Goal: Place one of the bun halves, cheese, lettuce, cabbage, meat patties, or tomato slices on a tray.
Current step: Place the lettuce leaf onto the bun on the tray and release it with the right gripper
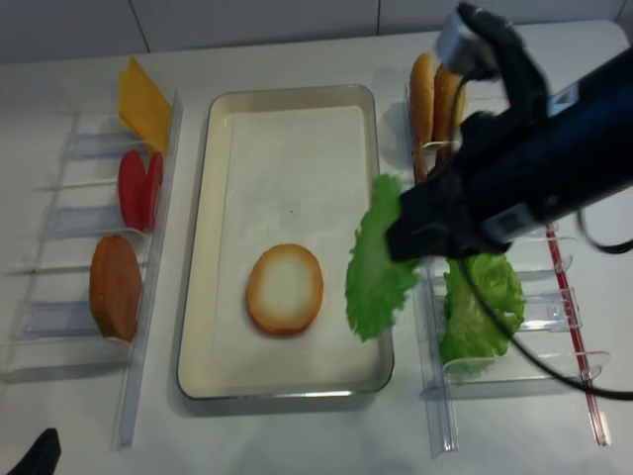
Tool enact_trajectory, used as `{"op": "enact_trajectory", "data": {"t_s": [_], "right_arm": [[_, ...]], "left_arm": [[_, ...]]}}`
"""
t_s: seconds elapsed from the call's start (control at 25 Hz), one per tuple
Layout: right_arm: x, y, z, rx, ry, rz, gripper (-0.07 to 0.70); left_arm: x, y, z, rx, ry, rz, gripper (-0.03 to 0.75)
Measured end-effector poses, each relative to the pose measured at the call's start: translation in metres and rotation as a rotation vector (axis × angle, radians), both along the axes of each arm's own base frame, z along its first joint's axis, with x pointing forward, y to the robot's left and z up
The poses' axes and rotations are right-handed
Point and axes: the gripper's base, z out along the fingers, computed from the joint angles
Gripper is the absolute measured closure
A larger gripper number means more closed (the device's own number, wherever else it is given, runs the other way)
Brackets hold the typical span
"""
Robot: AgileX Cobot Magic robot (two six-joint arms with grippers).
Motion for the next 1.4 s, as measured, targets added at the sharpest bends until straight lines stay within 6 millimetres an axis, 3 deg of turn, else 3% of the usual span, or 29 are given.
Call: {"op": "enact_trajectory", "data": {"t_s": [0.32, 0.88, 1.4], "right_arm": [[0.004, 0.046, -0.025, -0.007, -0.033, 0.057, 0.587], [0.037, 0.112, -0.031, 0.024, -0.049, 0.136, 0.587], [0.064, 0.136, -0.07, -0.029, -0.016, 0.108, 0.587]], "left_arm": [[0.0, 0.0, 0.0, 0.0, 0.0, 0.0, 0.234], [0.0, 0.0, 0.0, 0.0, 0.0, 0.0, 0.234], [0.0, 0.0, 0.0, 0.0, 0.0, 0.0, 0.234]]}}
